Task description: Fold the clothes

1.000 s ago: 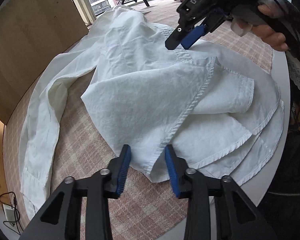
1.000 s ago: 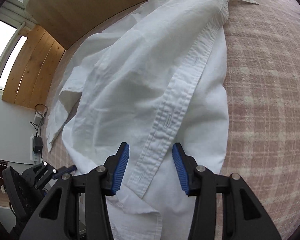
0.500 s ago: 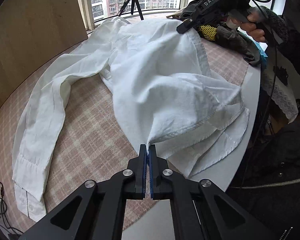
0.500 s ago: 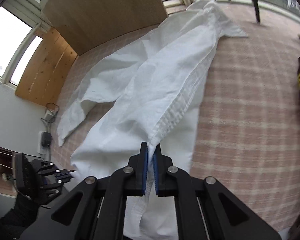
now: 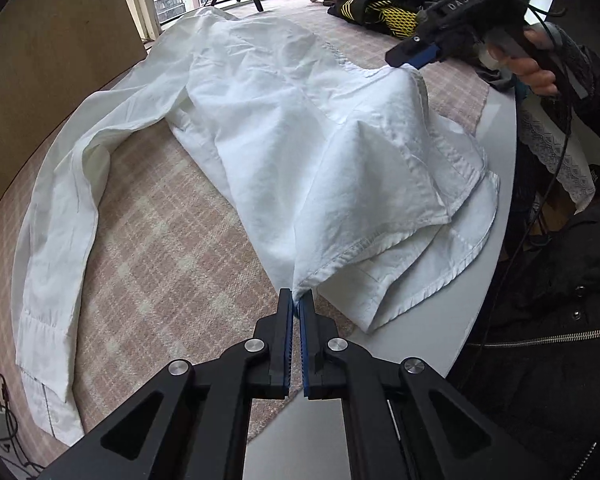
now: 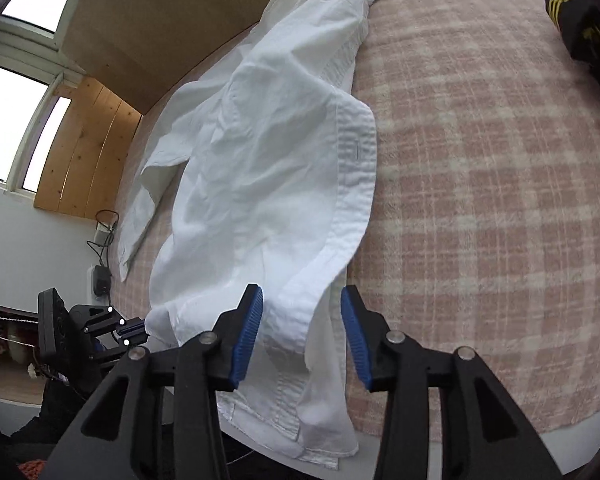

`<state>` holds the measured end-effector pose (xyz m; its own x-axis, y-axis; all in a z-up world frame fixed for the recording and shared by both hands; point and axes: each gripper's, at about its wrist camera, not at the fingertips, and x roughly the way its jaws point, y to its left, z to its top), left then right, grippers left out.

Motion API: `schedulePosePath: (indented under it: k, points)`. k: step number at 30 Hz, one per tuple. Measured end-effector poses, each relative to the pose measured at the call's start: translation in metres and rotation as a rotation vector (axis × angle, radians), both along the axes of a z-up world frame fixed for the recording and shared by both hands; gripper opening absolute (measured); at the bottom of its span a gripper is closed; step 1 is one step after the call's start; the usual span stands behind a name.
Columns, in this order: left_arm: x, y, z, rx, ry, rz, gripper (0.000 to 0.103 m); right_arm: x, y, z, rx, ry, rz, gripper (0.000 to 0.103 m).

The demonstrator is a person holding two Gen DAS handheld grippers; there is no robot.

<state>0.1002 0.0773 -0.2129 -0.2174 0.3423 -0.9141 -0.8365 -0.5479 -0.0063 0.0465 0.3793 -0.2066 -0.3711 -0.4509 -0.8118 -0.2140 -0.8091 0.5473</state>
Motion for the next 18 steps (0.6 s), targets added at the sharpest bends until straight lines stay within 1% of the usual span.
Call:
schedulePosePath:
  k: [3,5,7,8,10,12,15,18]
  points:
    - [0.003,0.0,0.008,-0.008,0.023,-0.002,0.003,0.008,-0.009,-0.003,0.007,-0.012,0.018,0.04]
    - [0.006,0.001,0.016,-0.007,0.04,-0.002,0.004,0.009,-0.01,0.0,0.024,-0.016,0.023,0.038]
    - [0.01,0.002,0.023,0.002,0.049,0.002,0.006,0.011,-0.006,0.013,0.049,0.001,0.033,0.038]
    - [0.012,0.002,0.026,0.001,0.053,0.004,0.009,0.013,-0.002,0.021,0.068,0.009,0.042,0.038]
    - [0.016,0.002,0.031,-0.009,0.068,0.015,0.013,0.01,0.01,0.037,0.095,0.039,0.043,0.041]
    - [0.019,-0.001,0.034,-0.014,0.07,0.05,0.014,0.004,0.024,0.051,0.116,0.074,0.03,0.045]
    - [0.027,0.003,0.04,-0.01,0.061,0.109,0.014,-0.026,0.055,0.06,0.165,0.094,-0.032,0.045]
    - [0.04,0.024,0.051,0.013,0.082,0.139,0.016,-0.069,0.088,0.057,0.172,0.107,-0.07,0.045]
